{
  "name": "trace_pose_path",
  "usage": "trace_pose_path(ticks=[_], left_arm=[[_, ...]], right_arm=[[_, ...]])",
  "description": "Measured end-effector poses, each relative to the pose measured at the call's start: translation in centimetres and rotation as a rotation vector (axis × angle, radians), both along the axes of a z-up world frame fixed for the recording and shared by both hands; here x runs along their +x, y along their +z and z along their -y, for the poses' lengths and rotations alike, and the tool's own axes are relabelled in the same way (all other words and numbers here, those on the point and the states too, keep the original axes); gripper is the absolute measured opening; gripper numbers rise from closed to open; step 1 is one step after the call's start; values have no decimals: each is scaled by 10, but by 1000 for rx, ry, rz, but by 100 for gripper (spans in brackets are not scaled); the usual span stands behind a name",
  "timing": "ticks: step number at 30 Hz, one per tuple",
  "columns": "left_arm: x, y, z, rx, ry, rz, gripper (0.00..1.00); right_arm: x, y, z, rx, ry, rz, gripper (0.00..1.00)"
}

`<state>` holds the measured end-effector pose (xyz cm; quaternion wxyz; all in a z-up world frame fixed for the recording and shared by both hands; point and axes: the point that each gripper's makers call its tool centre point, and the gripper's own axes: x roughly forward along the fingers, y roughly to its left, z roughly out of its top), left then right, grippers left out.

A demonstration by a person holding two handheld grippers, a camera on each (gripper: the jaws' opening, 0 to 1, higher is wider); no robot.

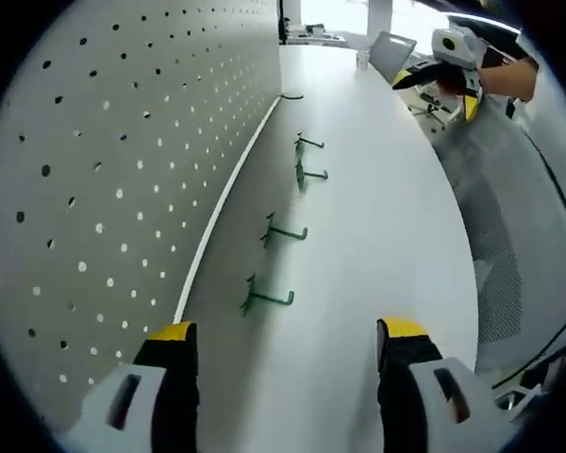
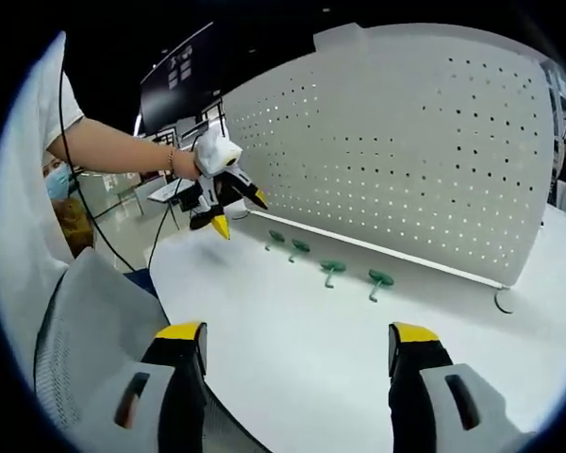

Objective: Insert the hook assembly into the mounting plate slot until the hook locks in place.

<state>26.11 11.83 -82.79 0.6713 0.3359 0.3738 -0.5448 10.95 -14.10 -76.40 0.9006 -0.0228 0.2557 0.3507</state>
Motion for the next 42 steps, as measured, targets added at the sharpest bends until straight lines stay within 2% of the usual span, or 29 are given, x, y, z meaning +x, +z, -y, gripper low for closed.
trace_pose_path(ticks=[9, 24, 30, 42], left_arm=[[7, -10, 5, 51, -69, 0, 77], [8, -33, 9, 133, -158, -14, 76], [8, -37, 16, 139, -181, -27, 75], [8, -50, 11, 189, -204, -48, 72]], right_arm=[[-1, -1, 3, 1, -11, -5, 76], [-1, -2, 4, -2, -17, -8, 76], [-2, -3, 4, -1, -18, -11, 76], [-2, -3, 6, -1, -26, -12, 76]])
